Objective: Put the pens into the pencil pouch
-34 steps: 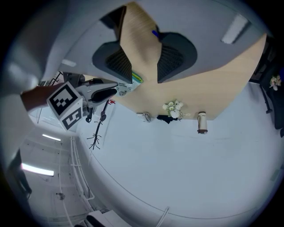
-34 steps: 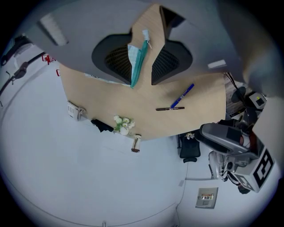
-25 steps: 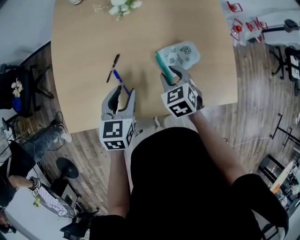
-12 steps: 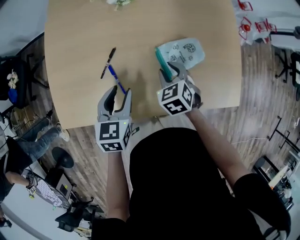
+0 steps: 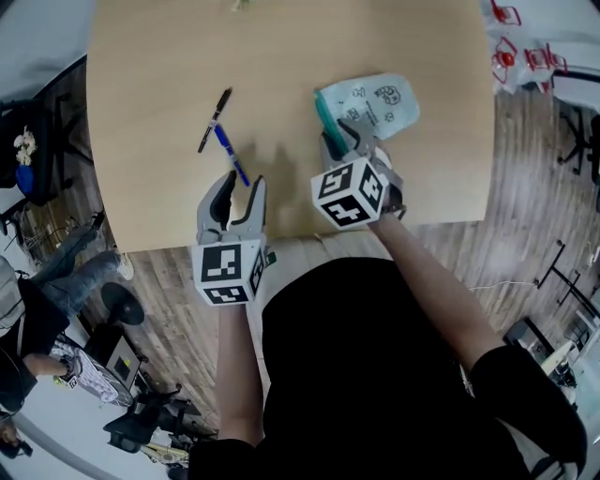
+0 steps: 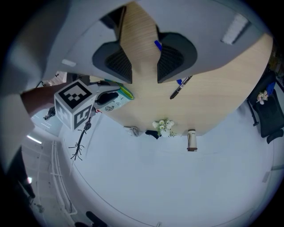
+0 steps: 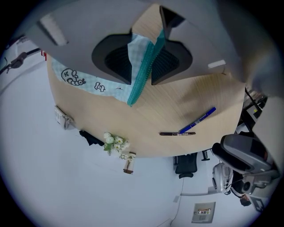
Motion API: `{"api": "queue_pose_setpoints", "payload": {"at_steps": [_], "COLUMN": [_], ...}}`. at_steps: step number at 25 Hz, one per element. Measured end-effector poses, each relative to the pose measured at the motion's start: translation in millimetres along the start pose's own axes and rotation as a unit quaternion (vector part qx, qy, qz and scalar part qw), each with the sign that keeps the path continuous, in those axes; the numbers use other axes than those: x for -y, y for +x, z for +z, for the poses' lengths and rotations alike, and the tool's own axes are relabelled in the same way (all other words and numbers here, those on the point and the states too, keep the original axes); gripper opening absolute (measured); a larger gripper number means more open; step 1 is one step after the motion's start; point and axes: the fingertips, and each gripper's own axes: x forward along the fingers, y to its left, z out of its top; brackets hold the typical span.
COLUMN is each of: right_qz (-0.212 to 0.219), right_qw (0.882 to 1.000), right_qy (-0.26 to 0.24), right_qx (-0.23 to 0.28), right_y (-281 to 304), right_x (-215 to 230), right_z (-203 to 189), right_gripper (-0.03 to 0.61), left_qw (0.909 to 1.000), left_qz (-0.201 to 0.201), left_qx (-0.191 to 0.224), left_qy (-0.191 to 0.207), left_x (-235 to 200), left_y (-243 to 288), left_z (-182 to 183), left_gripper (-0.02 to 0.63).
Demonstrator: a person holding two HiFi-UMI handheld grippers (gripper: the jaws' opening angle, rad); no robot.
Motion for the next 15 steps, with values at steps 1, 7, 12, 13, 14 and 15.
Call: {"api": "queue_pose_setpoints", "payload": {"at_steps": [1,7,12,13,14,15], "right_qz": [0.001,-0.01,-0.012,-0.012,-0.012,-0.012], "right_qw": [1.0,1.0,1.0,1.0,1.0,1.0], "right_qy": [0.001,0.002,0.008,0.008,0.009,0.01], "right_qx": [-0.001,-0.007,-0.014,-0.014,-0.014,-0.014], "right_y": [0.7,7.0,6.5,6.3,6.0,5.6], "right_x": [-0.6,2.0,3.3,4.2,5.1,5.9], "right_z": [-1.2,-3.7,-3.3,-3.6,-3.8,-4.1], "right_gripper": [0.123,0.123,0.121,0.12,0.118,0.115], "left_qw": [1.0,1.0,1.0,1.0,1.0,1.0], "left_qz": [0.001,0.003,-0.001,-0.001,-0.001,-0.001], "left_qx": [-0.001,-0.003,-0.008,-0.008,-0.007,-0.007], "left_qy": [0.0,-0.002,-0.004,-0.005,-0.006,-0.007], "left_x": [1.1,-1.9,-7.2,-7.8,-8.4,-8.9], "left_y": [0.3,1.3,2.2,3.3,4.3,5.1], "left_z": [-1.0,-4.8,-6.0,-5.5,-5.0,-5.0], "left_gripper": [0.173,0.173,0.173,0.173,0.173,0.173]}}
